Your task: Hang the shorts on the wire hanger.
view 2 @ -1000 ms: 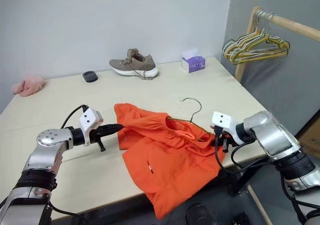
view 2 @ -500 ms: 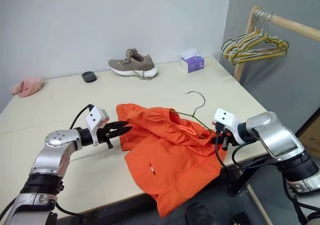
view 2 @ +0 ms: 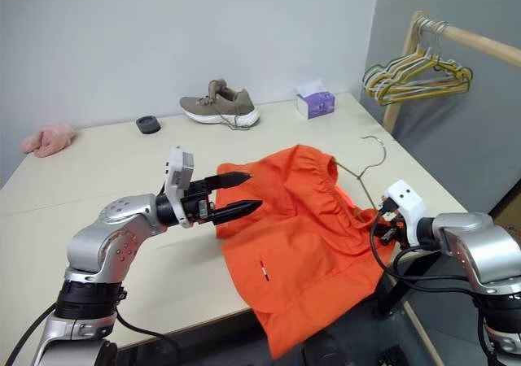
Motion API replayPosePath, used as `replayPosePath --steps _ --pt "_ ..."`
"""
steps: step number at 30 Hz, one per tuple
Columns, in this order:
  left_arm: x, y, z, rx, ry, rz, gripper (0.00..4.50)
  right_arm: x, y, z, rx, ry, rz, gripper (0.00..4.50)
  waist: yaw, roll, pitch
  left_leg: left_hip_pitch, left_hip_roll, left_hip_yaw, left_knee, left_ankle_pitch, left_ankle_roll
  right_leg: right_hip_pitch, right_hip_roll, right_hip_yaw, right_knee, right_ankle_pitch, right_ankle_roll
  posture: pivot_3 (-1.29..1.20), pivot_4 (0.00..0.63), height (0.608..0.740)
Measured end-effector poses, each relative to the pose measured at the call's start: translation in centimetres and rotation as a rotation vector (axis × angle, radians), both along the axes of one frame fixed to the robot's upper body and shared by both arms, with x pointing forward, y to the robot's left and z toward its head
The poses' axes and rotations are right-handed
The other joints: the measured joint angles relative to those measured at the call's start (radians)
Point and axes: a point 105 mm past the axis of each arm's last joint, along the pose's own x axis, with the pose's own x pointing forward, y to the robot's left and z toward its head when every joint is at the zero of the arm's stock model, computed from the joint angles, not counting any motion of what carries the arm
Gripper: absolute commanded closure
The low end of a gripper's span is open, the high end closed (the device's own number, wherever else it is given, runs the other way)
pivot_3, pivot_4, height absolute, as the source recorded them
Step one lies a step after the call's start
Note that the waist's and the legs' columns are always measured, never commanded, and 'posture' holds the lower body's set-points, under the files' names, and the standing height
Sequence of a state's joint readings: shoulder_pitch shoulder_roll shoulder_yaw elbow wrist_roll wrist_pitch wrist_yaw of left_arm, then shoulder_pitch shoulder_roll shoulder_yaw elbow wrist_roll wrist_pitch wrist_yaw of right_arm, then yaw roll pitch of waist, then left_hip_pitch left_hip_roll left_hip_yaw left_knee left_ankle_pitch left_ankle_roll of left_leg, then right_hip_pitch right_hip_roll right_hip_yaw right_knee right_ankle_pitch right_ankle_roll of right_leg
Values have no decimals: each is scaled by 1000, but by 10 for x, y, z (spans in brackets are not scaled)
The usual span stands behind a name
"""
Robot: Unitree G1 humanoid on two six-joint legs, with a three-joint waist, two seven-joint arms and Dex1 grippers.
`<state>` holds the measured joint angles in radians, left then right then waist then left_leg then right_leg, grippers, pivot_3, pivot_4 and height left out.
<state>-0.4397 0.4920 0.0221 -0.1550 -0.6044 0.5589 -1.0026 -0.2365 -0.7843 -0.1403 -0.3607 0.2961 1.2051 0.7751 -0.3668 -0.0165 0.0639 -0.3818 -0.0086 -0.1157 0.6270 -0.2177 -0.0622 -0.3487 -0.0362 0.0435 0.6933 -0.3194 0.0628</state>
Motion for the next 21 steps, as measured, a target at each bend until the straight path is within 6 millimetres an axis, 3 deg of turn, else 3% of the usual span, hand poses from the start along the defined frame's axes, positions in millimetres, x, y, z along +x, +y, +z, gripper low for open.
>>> replayPosePath --steps 2,5,11,15,19,21 --pt "-2 -9 3 -12 -13 -27 14 -2 -14 -1 -11 -14 -83 4500 -5 0 0 0 0 1 0 0 0 0 0 1 -1 0 0 -465 0 740" --pt "-5 -32 7 -34 -49 -84 14 -9 -53 1 -62 -50 -282 4500 -15 1 -1 -1 -1 3 -1 0 0 1 0 2 -6 1 2 -482 0 740" --pt "-10 -67 12 -67 -117 -153 14 -11 -126 30 -156 -203 -685 4500 -62 3 -2 1 -1 7 0 -1 0 6 0 5 -13 4 6 -496 3 740" --pt "-11 -87 25 -124 -160 -181 14 -1 -146 57 -148 -314 -849 4500 -105 4 -2 3 -1 7 -1 -1 1 8 0 5 -13 4 7 -493 5 740" --pt "-8 -101 38 -160 -218 -181 14 11 -154 87 -108 -409 -935 4500 -133 3 -1 8 -1 8 -2 -1 1 12 0 5 -14 4 6 -489 4 740" --pt "-8 -103 42 -170 -250 -174 14 15 -158 92 -84 -414 -964 4500 -140 3 -1 8 -1 8 -2 -1 1 12 0 5 -15 4 6 -489 3 740"
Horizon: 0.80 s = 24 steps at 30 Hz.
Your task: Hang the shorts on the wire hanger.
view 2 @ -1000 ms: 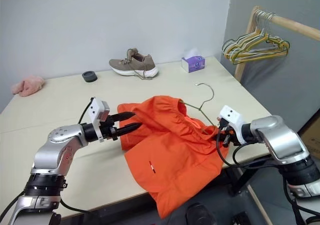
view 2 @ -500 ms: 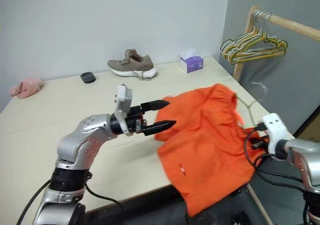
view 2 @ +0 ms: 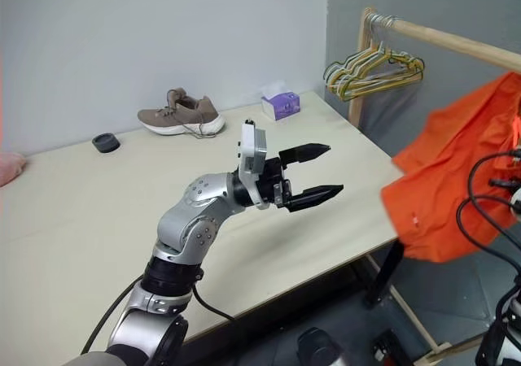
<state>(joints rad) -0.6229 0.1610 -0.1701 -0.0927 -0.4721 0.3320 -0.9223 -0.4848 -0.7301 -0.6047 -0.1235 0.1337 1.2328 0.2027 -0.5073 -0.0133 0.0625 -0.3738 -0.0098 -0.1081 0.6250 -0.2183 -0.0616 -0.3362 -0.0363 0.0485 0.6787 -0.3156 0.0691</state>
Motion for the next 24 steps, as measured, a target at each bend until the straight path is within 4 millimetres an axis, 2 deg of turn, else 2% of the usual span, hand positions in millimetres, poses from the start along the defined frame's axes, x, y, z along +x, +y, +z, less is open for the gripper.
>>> replayPosePath --steps 4,12,20,24 --pt "5 -1 -1 2 -33 33 14 10 -6 0 75 7 -32 4500 -12 2 -1 0 0 0 0 0 0 0 0 1 -1 0 0 -487 2 740" --pt "1 -8 1 -6 -71 24 14 23 -14 -4 234 99 -53 4500 -18 2 -1 0 -1 2 -1 -1 2 1 -1 2 -3 0 0 -483 1 740" --pt "-1 -14 8 -31 -86 9 14 24 -17 -9 292 167 -57 4500 -16 2 -1 0 -1 2 -1 -2 3 2 -1 2 -5 0 1 -479 0 740" --pt "-6 -19 5 -23 -70 -32 14 23 -14 -10 318 161 -51 4500 -16 2 -1 0 0 2 -1 -2 3 2 -1 1 -6 0 1 -486 0 740"
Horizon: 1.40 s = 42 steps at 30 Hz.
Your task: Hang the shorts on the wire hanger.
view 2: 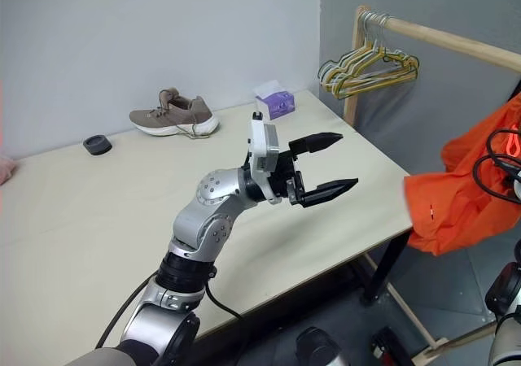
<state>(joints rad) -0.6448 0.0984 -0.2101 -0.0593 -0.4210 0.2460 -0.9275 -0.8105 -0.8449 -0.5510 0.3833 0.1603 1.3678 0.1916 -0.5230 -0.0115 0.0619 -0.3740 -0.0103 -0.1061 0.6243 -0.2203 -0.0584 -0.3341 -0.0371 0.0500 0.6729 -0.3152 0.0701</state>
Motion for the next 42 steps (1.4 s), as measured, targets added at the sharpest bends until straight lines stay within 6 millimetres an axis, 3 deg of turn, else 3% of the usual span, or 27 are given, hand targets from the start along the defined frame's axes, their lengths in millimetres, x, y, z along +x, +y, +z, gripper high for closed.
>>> replayPosePath --steps 2,9,15,16,29,33,36,40,42 --pt "-1 -1 0 0 8 -9 14 0 2 0 8 -12 1 4500 0 0 0 0 0 0 0 0 0 0 0 0 0 0 0 -490 1 740" --pt "-3 -5 5 -11 5 -29 0 -5 17 4 19 -100 12 2335 -1 0 0 0 0 0 0 0 0 -1 0 0 0 0 0 -502 4 740" --pt "-7 -8 6 -7 -3 -59 0 -14 23 24 -19 -195 -2 188 -2 0 0 0 0 0 -1 0 0 -1 0 0 0 0 0 -511 7 740" --pt "-7 -9 5 -5 -2 -62 0 -15 23 26 -25 -203 -6 12 -2 0 0 0 0 0 -1 0 0 -1 0 0 -1 0 0 -514 7 740" --pt "-7 -10 3 6 7 -83 0 -26 23 58 -156 -342 -102 12 -6 1 0 0 0 0 -2 0 0 -1 0 0 -2 0 0 -509 2 740" --pt "-4 -10 2 8 3 -63 0 -18 40 97 -465 -464 -6 12 -7 4 -1 1 1 0 -8 0 0 0 0 -1 -8 0 1 -500 0 740" --pt "0 -9 1 12 -2 -30 0 -15 51 116 -594 -548 39 12 -7 4 -1 1 1 0 -11 0 0 0 0 0 -11 0 1 -477 0 740" --pt "22 3 -7 74 -37 153 0 -4 73 114 -664 -604 157 12 -4 3 -1 0 1 0 -12 0 1 0 0 0 -12 0 1 -438 0 740" --pt "56 40 -21 142 -30 434 0 12 111 89 -662 -624 353 12 -6 2 -1 4 3 0 -13 0 1 0 2 1 -10 0 1 -409 0 740"
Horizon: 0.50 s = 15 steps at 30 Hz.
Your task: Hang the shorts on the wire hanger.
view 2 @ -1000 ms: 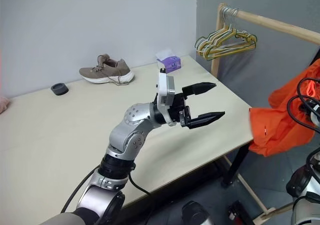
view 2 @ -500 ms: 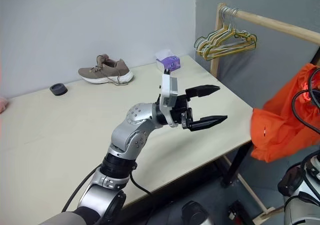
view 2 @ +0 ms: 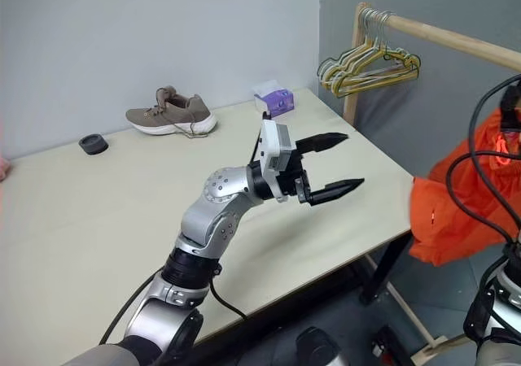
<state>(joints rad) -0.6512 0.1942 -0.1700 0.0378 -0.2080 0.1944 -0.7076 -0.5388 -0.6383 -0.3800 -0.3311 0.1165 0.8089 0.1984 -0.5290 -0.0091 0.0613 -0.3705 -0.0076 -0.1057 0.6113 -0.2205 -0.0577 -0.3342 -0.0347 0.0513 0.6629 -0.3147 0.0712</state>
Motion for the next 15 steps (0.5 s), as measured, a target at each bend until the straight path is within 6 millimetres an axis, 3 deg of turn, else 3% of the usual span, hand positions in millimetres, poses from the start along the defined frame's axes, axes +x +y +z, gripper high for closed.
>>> replayPosePath --steps 1,4,8,12,15 --pt "10 17 -5 -3 21 95 0 5 15 -11 3 11 70 12 -1 -1 1 3 1 0 -1 0 0 1 0 0 1 0 0 -398 0 740" --pt "33 91 -38 -3 124 495 0 17 76 -58 -19 70 308 12 6 -2 1 5 1 -2 -3 0 0 2 1 0 3 0 0 -327 0 740" --pt "22 184 -87 88 238 922 0 24 137 -99 2 95 526 12 57 -6 1 3 0 -5 -3 0 0 1 0 0 2 0 0 -248 0 740" --pt "-3 241 -108 100 292 1135 0 30 172 -137 48 151 662 12 148 -8 1 -1 1 -8 -3 0 0 -2 -3 -1 2 0 -1 -188 0 740" --pt "-14 260 -113 73 310 1212 0 38 184 -154 89 180 689 12 230 -8 1 -6 0 -10 -1 0 0 -5 -6 -4 2 2 -3 -159 0 740"
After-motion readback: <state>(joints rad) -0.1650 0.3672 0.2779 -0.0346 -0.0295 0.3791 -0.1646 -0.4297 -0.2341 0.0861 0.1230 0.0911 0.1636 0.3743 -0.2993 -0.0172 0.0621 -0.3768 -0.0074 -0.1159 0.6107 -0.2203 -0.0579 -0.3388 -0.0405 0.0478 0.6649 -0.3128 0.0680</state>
